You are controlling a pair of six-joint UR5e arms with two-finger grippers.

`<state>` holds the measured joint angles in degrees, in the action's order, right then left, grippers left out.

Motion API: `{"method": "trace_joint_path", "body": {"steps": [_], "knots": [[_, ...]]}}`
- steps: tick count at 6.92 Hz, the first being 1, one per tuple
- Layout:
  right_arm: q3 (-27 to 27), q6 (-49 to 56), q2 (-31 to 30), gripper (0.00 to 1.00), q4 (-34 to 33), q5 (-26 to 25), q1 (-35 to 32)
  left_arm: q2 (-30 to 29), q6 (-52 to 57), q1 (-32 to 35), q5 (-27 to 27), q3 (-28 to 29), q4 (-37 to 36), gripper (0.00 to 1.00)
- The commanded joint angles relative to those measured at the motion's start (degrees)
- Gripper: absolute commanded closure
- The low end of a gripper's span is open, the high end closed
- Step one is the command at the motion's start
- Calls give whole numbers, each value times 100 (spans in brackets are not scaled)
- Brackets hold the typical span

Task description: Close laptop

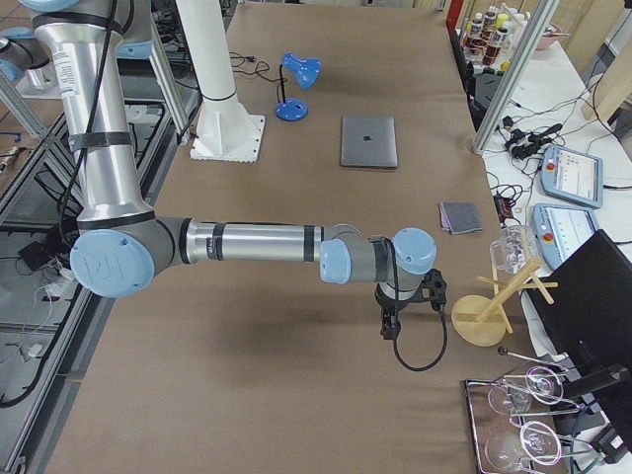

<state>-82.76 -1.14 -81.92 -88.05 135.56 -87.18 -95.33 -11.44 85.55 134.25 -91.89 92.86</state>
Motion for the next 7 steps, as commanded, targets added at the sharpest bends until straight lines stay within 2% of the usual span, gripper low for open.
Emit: {"method": "trace_joint_path", "body": {"steps": [1, 7], "knots": [[-143, 0, -8, 0, -98, 41, -123, -3, 19, 223, 58, 13, -31, 2], [-257, -9, -87, 0, -169, 93, -141, 129, 19, 234, 58, 13, -14, 2]]}}
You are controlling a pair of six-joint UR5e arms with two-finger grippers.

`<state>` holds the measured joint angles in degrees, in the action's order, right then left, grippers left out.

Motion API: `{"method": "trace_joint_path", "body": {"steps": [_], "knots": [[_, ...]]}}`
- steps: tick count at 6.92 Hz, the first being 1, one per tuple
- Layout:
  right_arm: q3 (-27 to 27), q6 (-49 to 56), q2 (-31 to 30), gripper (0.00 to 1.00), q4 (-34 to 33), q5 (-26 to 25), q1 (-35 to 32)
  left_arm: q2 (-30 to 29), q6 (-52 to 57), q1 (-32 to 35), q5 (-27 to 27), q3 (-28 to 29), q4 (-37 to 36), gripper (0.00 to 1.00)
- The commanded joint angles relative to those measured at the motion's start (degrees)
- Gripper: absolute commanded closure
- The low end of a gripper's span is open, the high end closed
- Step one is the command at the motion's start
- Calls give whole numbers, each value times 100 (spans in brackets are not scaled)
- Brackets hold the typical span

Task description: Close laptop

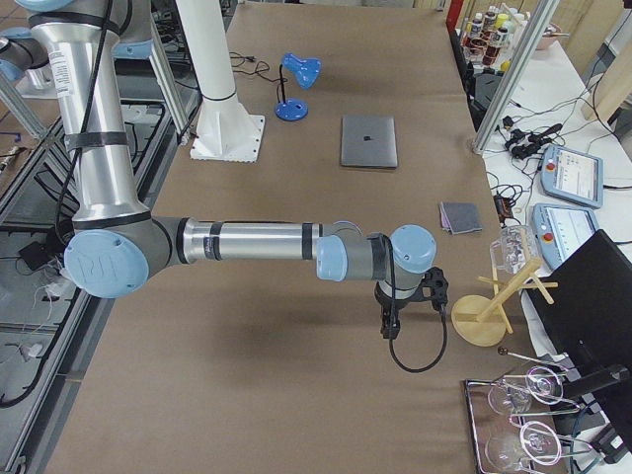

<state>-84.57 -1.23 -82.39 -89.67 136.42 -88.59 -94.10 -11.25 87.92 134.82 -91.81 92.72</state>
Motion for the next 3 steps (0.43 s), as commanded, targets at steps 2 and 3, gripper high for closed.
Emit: {"method": "trace_joint_path", "body": {"steps": [2, 3], "knots": [[-165, 0, -102, 0, -6, 7, 0, 6, 0, -3, 0, 14, -17, 2], [-165, 0, -93, 0, -6, 7, 0, 6, 0, -3, 0, 14, -17, 2]]}}
